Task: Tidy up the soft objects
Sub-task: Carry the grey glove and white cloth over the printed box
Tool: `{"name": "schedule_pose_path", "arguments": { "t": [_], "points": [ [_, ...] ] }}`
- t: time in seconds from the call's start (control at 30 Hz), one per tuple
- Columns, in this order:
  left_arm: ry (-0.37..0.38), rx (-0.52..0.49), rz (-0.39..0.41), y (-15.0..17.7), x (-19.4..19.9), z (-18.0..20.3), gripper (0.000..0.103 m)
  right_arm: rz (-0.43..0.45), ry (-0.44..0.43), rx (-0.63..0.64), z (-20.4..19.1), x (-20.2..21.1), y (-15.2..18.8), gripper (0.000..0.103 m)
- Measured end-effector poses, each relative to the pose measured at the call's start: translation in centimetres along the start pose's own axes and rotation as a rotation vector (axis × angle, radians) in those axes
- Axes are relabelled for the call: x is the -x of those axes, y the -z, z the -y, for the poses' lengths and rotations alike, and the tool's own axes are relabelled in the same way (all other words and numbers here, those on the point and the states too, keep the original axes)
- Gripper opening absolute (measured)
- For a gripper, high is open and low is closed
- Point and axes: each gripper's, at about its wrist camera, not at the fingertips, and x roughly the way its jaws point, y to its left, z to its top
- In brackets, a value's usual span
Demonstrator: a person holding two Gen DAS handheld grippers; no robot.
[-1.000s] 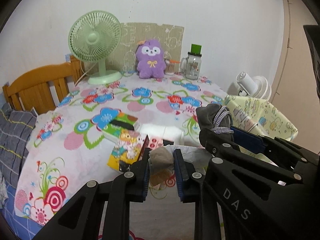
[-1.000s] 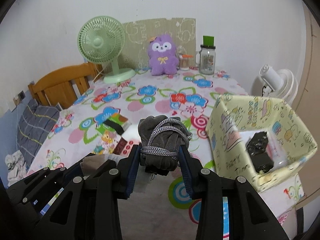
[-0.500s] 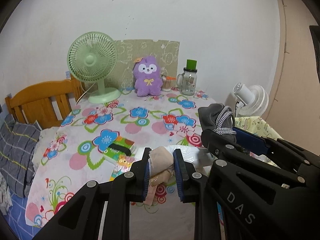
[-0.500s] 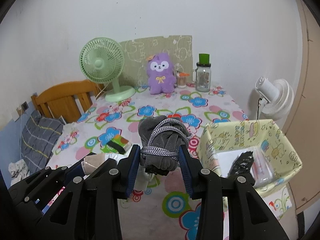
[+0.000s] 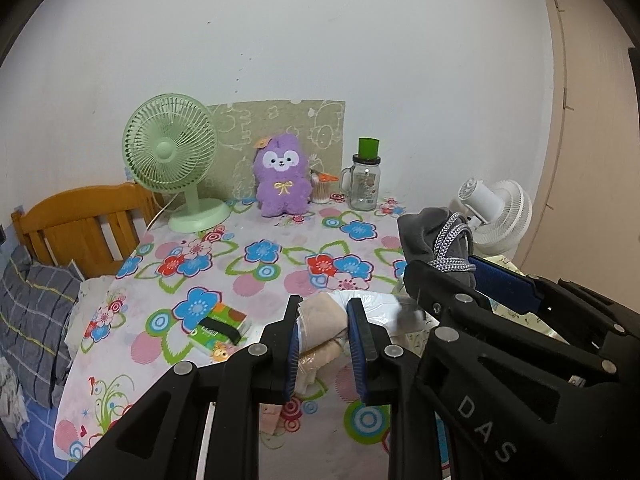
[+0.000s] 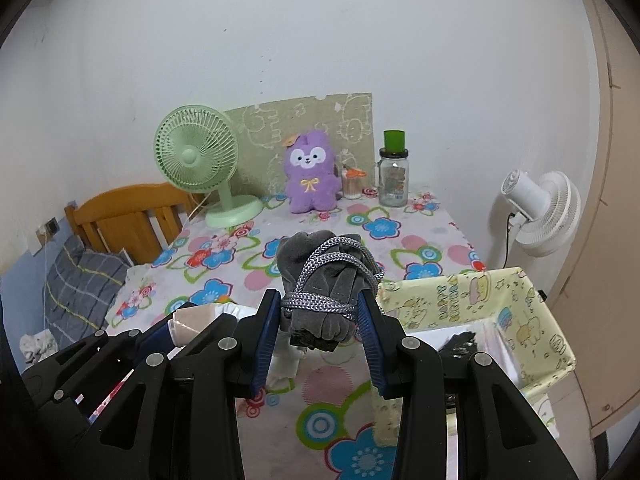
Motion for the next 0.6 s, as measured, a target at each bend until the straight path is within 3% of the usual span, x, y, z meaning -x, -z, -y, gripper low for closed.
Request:
{"name": "schedule_pose_path", "arguments": {
  "t": [0.6],
  "points": [
    [0.031,-0.052,0.003,-1.8,-1.9,5.0,0.021,0.014,0.04,-0.031,5.2,0.2,-1.1,0.043]
  ]
}}
